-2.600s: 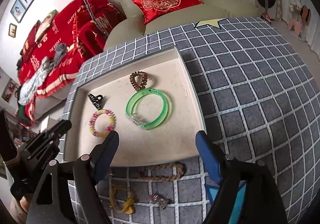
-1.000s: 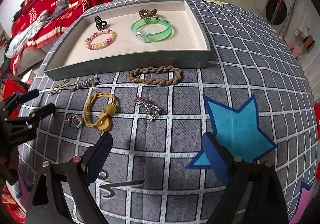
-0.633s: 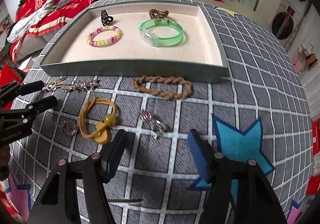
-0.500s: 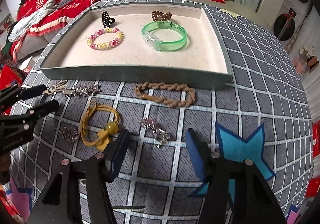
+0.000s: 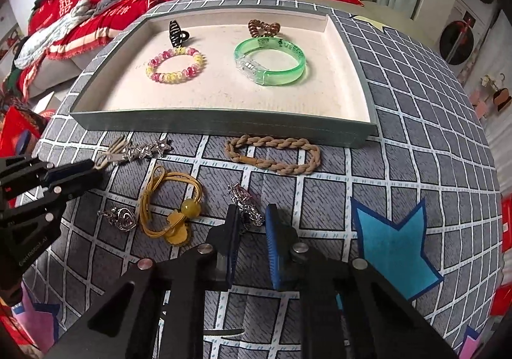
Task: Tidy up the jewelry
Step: 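Grasp the white bunny-ear hair clip with the left tool while the right tool grasps the silver brooch, then carry both items into the tray while the right tool releases the brooch onto the green bangle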
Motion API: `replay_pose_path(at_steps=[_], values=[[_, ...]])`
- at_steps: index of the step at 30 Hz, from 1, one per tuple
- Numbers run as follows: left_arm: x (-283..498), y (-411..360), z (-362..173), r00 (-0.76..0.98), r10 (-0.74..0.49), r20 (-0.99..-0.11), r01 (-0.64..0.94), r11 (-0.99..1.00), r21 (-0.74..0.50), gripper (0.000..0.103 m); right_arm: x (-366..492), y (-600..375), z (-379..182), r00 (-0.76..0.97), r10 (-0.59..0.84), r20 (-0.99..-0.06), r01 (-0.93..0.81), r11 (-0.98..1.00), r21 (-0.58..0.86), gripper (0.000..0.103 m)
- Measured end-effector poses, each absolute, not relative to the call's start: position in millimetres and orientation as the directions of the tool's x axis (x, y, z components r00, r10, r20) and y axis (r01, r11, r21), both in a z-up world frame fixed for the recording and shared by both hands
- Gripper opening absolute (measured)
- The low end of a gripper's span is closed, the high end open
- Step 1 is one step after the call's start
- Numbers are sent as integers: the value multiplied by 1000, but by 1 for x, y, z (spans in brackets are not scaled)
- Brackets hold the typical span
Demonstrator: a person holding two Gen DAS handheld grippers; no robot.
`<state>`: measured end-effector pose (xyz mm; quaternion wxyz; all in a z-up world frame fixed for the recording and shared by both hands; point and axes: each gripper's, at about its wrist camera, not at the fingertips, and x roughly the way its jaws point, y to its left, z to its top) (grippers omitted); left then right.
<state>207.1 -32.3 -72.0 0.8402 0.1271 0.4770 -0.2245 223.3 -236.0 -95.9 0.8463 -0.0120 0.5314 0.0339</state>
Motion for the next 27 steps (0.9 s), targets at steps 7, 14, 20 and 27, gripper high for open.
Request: replay_pose_path(at_steps=[7,14,20,27], values=[[197,-23,-67,450,-280,-848,486,874,-30,23,214,-246,-82,452,97,-887,-66,995,75,18],[185,-9,-44,484,-312,-817,476,878,-54,23,207,-253,-61,482,160,-862,-63,987,148,18],[184,-5,-16,524,-346,-778,469,880,-76,23,211,-252,-40,519,178,-836,-71,984,166,18],[203,-15,16,581,-364,-728,472,879,-64,23,232,-250,-27,541,181,-822,-74,983,168,18]])
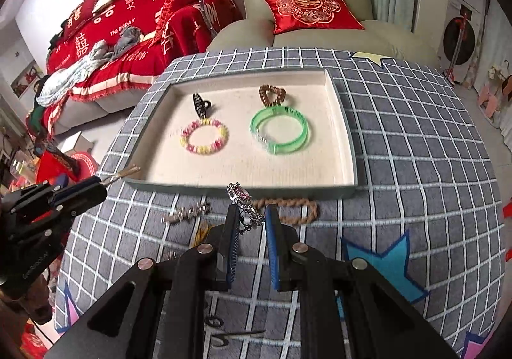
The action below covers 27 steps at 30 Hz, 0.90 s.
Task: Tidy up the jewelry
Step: 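Carry both items into the tray while the right tool releases the brooch onto the green bangle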
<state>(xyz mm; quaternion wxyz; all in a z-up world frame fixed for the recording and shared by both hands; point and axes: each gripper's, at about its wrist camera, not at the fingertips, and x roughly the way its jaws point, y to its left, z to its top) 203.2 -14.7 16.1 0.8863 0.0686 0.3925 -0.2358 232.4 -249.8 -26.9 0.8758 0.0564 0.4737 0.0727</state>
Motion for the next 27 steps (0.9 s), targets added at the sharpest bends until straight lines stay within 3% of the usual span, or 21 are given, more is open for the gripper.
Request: replay_pose_path(at_steps=[9,27], values=[[262,-38,13,615,-306,-727,437,899,-9,23,285,-255,-31,544,150,-826,-40,987,153,18],[342,-65,-62,519,-164,-839,369,928,47,23,370,-264,-85,488,114,-865,12,991,137,18]])
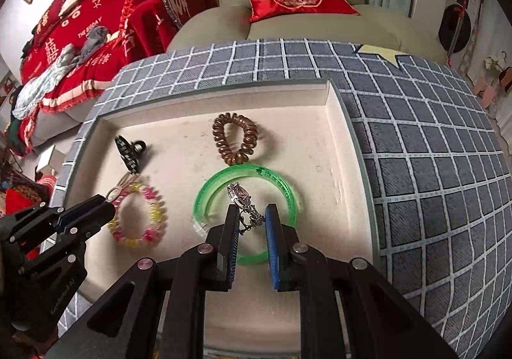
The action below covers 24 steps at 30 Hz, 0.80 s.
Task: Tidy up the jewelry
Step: 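Carry both items into the tray while the right tool releases the brooch onto the green bangle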
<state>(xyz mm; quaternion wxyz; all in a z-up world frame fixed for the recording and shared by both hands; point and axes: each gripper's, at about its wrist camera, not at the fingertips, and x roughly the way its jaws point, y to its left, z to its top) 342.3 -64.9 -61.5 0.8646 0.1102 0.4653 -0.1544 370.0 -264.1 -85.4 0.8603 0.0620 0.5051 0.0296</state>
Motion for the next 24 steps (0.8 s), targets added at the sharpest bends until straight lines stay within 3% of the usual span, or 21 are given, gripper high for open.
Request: replay_pose_path(at_steps=[8,10,12,13,17,21,24], values=[[338,-75,-66,549,-126,-826,382,917,115,24,372,-259,-96,484,78,-872,-8,996,85,19],[335,-75,-66,556,-120,-822,385,914,127,24,371,-258,-95,483,84,-872,-16,996,87,27],[335,-76,-66,552,-124,-825,387,914,122,24,371,-258,-94,482,96,-871,-12,995,104,45],[335,-76,-66,549,-124,-826,386,915,119,24,371,-259,-94,483,106,-869,-9,993,116,49],[334,-73,-64,553,-125,-824,368,924,107,24,368,-264,-88,493,139,-859,6,987,163,52],[332,-71,-59,564,-125,-816,352,930,101,24,359,-272,-75,517,171,-839,25,977,214,66],[328,-67,-54,581,-117,-806,332,938,103,24,351,-276,-69,522,171,-835,38,974,223,66]])
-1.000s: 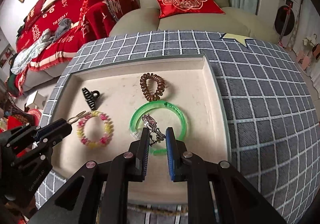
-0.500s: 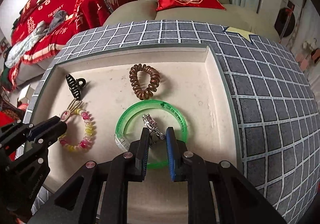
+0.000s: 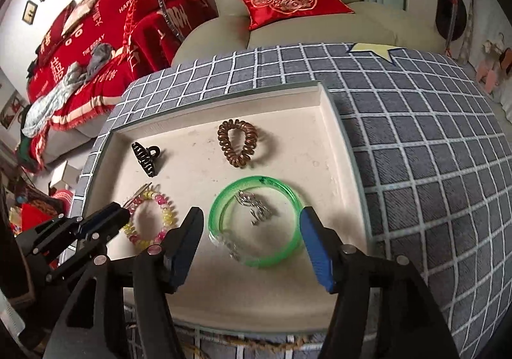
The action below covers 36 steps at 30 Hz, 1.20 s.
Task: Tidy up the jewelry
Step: 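Carry both items into the tray while the right tool releases the brooch onto the green bangle, then open the left tool to drop the bunny-ear clip on the beaded bracelet while the right tool withdraws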
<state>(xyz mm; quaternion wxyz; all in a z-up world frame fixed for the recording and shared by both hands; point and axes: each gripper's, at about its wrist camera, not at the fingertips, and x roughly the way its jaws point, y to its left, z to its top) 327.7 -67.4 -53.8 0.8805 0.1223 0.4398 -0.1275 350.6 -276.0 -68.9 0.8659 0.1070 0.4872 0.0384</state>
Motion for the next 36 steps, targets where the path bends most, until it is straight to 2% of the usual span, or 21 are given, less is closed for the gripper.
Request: replay_pose_path(at_steps=[14,17,24,36], values=[[316,-59,-35,593,-148,-791,299,953,45,24,303,-296,-47,548,130,-827,80,975,206,72],[305,-56,-29,601,-151,-785,296,954,43,24,288,-294,-44,555,102,-826,85,980,178,82],[272,-41,-25,595,-157,-788,288,957,26,24,243,-281,-40,572,32,-820,69,994,87,83],[213,-18,-27,594,-154,-789,260,966,7,24,198,-268,-41,600,-16,-800,74,997,35,83]])
